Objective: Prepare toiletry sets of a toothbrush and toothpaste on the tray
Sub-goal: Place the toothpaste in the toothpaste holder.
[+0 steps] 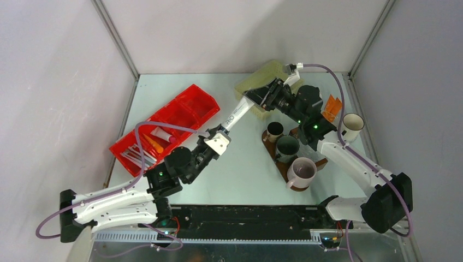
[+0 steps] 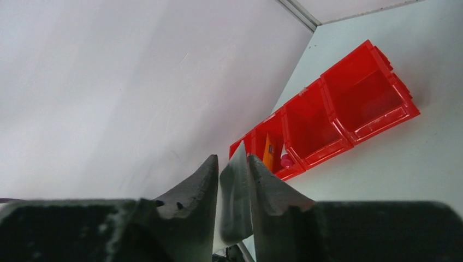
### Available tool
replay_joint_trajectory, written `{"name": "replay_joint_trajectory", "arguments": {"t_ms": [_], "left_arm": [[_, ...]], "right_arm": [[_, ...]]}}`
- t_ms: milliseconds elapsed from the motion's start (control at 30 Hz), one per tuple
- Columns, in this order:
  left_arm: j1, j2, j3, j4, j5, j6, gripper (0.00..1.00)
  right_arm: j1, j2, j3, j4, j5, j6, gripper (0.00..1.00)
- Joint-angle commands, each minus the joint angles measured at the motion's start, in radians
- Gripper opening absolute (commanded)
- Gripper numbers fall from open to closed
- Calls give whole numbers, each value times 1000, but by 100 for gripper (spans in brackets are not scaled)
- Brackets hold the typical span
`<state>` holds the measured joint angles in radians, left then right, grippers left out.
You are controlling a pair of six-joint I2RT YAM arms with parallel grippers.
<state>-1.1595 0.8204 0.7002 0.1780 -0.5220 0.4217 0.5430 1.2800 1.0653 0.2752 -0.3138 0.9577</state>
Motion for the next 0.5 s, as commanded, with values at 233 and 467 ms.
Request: {"name": "replay_joint_trajectory", "arguments": {"t_ms": [233,467], "left_arm": [[-11,-2,21,76,-18,-11,34],[-11,-10,19,33,-93,-54,88]], "right_arm": [[-30,-48,42,31,-12,-150,0],[-76,-138,0,23,24,-369,0]]}}
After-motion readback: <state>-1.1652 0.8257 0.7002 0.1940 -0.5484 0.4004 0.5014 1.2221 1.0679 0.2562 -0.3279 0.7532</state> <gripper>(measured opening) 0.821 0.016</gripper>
